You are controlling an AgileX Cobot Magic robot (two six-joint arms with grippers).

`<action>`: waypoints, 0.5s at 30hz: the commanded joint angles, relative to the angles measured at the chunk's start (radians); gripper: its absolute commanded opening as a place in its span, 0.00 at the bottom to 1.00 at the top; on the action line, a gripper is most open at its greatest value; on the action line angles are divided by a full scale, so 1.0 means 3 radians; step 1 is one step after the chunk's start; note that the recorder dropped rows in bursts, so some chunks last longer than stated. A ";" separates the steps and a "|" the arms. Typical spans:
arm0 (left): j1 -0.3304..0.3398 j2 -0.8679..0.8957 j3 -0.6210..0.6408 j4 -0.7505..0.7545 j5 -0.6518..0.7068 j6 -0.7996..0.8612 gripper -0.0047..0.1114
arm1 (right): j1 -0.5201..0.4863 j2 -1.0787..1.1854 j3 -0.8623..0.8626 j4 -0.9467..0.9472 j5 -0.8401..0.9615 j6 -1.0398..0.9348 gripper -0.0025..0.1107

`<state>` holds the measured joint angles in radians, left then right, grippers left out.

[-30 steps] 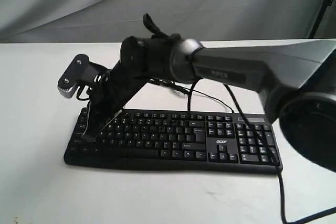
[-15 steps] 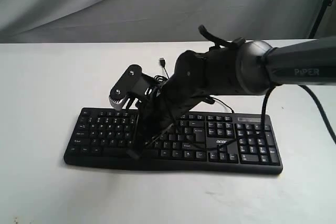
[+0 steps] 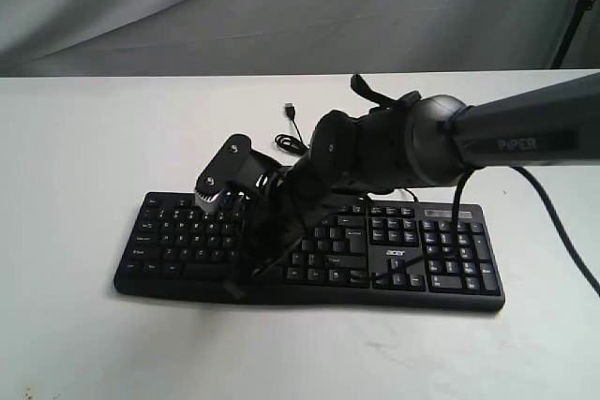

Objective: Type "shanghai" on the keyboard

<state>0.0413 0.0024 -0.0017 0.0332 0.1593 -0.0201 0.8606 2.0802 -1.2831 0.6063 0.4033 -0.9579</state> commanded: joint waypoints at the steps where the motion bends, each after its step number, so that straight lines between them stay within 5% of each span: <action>1: -0.0021 -0.0008 0.0006 0.0000 -0.0020 -0.0009 0.04 | -0.0009 0.0009 0.0003 0.0030 -0.0043 -0.0030 0.02; 15: -0.0021 -0.0008 0.0006 0.0000 -0.0020 -0.0009 0.04 | -0.0009 0.0139 0.0003 0.0045 -0.0072 -0.0030 0.02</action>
<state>0.0413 0.0024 -0.0017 0.0332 0.1593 -0.0201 0.8606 2.1103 -1.2831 0.6151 0.3832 -0.9618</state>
